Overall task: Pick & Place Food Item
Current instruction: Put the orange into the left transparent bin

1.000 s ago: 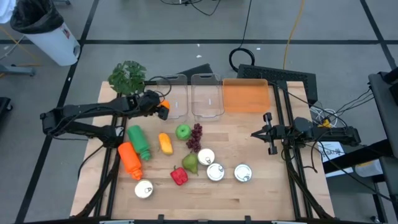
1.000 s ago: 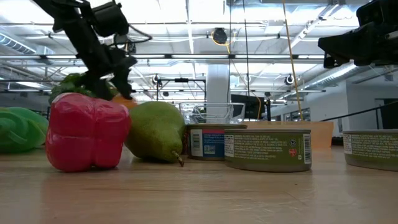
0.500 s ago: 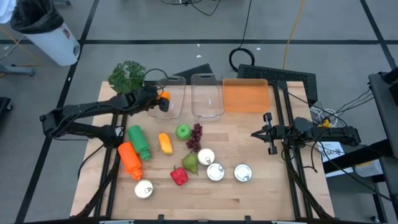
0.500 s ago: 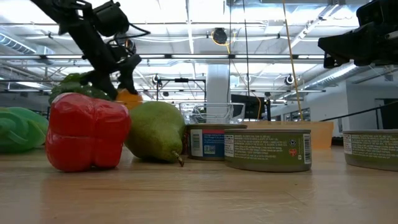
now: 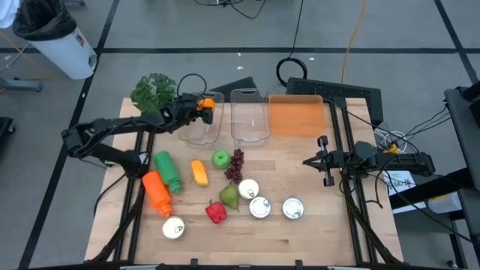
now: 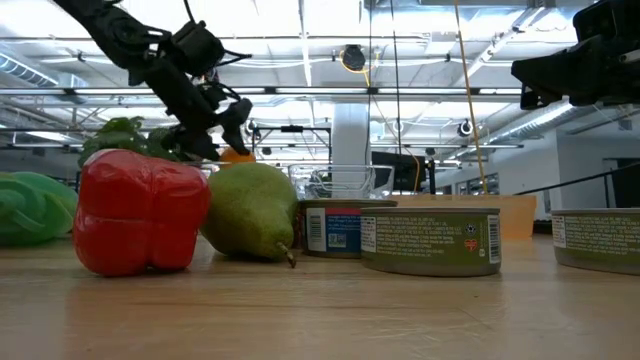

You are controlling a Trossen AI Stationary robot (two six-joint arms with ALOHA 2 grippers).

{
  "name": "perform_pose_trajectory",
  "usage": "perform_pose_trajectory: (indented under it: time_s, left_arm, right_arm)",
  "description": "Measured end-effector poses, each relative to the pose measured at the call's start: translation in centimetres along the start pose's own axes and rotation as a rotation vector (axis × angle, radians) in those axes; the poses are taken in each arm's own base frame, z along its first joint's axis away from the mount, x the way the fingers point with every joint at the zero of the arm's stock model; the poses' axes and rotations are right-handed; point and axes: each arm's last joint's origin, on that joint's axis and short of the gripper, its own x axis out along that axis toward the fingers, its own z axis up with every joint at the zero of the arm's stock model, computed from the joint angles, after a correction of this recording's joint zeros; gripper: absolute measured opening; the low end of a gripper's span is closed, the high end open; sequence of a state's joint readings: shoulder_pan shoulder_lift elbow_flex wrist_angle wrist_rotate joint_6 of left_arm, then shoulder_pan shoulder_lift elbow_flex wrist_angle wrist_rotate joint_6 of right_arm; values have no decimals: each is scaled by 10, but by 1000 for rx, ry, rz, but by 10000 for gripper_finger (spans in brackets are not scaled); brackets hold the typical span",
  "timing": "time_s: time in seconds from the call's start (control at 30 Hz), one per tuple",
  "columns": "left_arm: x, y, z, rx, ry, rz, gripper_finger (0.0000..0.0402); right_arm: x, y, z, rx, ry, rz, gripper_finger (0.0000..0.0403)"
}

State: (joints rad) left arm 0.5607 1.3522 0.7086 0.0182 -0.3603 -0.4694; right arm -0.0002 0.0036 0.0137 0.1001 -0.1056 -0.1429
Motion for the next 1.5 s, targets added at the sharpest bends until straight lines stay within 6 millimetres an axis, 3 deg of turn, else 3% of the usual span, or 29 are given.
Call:
perform_pose_trajectory:
  time_s: [0.8,1.17,1.5]
  left_arm:
    - [32,-4,-17,-20,6,59,273]
    - [64,-3,-35,-24,12,62,273]
    - [62,-3,-23,-36,-69,60,285]
  right_arm:
    - [0,0,0,0,0,0,0]
    - [0,0,0,0,1,0,0]
    - [0,0,0,0,1,0,0]
